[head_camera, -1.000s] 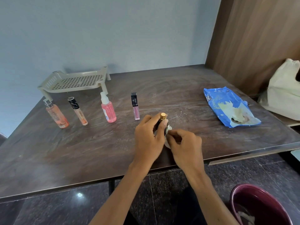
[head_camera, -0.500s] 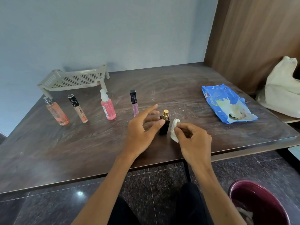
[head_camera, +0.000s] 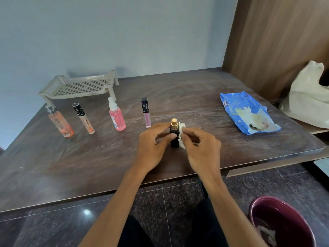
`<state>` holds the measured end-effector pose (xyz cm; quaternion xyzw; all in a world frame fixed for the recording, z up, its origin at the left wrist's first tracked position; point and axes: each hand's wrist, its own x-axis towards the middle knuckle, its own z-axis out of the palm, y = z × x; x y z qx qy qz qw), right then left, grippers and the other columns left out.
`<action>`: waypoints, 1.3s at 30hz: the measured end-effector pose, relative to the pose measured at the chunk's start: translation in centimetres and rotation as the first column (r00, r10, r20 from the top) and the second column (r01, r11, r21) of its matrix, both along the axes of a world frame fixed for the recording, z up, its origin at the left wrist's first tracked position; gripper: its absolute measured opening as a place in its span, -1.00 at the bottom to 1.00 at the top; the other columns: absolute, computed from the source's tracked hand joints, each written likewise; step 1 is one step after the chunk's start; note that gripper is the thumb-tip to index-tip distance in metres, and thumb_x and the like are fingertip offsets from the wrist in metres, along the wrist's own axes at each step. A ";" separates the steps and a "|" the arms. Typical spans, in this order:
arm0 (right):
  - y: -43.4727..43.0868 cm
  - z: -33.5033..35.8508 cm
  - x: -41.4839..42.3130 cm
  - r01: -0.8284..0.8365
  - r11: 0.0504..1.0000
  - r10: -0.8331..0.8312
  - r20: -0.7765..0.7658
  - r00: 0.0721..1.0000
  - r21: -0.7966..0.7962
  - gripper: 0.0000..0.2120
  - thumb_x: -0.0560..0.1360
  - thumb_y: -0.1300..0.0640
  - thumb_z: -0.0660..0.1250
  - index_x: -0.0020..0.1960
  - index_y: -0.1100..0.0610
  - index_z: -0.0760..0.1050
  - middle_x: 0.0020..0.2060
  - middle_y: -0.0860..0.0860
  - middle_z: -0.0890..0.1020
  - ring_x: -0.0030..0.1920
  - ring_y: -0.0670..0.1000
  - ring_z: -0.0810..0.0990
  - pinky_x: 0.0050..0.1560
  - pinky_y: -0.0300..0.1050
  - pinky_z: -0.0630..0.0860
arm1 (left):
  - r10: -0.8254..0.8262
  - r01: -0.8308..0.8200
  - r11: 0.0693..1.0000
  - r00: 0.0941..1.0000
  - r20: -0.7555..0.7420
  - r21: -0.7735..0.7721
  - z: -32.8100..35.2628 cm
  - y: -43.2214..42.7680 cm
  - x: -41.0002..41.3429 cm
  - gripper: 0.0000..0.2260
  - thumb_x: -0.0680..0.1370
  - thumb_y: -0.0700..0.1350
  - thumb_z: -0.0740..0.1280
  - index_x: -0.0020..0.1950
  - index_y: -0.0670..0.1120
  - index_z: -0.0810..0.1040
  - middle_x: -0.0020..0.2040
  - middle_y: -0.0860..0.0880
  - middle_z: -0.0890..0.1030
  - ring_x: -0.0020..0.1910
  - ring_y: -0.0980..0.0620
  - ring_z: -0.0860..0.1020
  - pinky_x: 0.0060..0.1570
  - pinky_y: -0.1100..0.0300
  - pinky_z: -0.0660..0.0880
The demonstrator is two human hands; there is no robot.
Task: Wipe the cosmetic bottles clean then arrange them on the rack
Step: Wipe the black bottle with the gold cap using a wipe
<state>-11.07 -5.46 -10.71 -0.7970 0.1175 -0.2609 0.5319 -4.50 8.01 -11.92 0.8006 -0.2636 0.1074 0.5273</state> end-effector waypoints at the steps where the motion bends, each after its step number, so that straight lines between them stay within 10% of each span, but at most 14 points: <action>1: 0.1 -0.4 -0.1 0.000 1.000 0.000 -0.020 1.000 -0.005 -0.82 0.52 0.19 0.40 0.11 0.10 0.66 -0.14 -0.18 0.68 -0.12 -0.33 0.61 -0.12 -0.54 0.45 | 0.006 -0.006 1.000 1.000 0.005 -0.008 0.0 0.0 0.0 -0.71 0.56 -0.17 0.43 0.26 0.05 0.58 0.14 0.26 0.57 0.12 0.48 0.53 0.07 0.54 0.44; 14: 1.1 0.4 -0.1 0.001 0.972 0.017 0.076 0.997 -0.236 -0.83 0.56 0.22 0.34 0.10 0.13 0.66 -0.11 -0.03 0.70 -0.12 -0.13 0.65 -0.06 -0.13 0.61 | 0.031 -0.072 0.964 0.987 -0.159 -0.256 0.1 0.7 -1.6 -0.62 0.53 0.09 0.43 0.24 -0.09 0.62 0.11 0.00 0.72 0.15 0.05 0.68 0.14 -0.07 0.62; 17: 0.9 -0.4 -0.3 -0.001 0.969 0.010 0.032 0.999 -0.248 -0.87 0.55 0.23 0.35 0.00 0.15 0.68 -0.21 0.01 0.70 -0.19 -0.07 0.65 -0.12 0.01 0.61 | 0.071 -0.096 0.974 0.989 -0.129 -0.203 -0.3 1.0 -2.2 -0.64 0.54 0.07 0.40 0.23 -0.12 0.59 0.07 0.02 0.73 0.10 0.13 0.68 0.13 0.05 0.63; 23: 2.7 1.4 -0.3 -0.008 0.952 0.051 0.133 0.990 -0.306 -0.82 0.55 0.21 0.35 0.11 0.12 0.67 -0.09 -0.07 0.70 -0.11 -0.17 0.63 -0.08 -0.32 0.55 | 0.022 -0.062 0.977 0.981 -0.194 -0.205 -0.8 1.2 -2.0 -0.65 0.54 0.01 0.36 0.25 -0.15 0.55 0.06 0.00 0.73 0.08 0.09 0.69 0.12 0.04 0.62; 39: 2.8 1.4 0.3 -0.032 0.961 0.065 0.111 0.992 -0.276 -0.83 0.56 0.23 0.34 0.10 0.11 0.66 -0.09 -0.07 0.68 -0.10 -0.17 0.62 -0.07 -0.35 0.54 | 0.001 -0.032 0.989 0.978 -0.210 -0.144 -1.2 1.2 -1.7 -0.78 0.62 -0.14 0.33 0.25 -0.14 0.51 0.01 -0.05 0.73 0.05 0.02 0.71 0.11 -0.11 0.63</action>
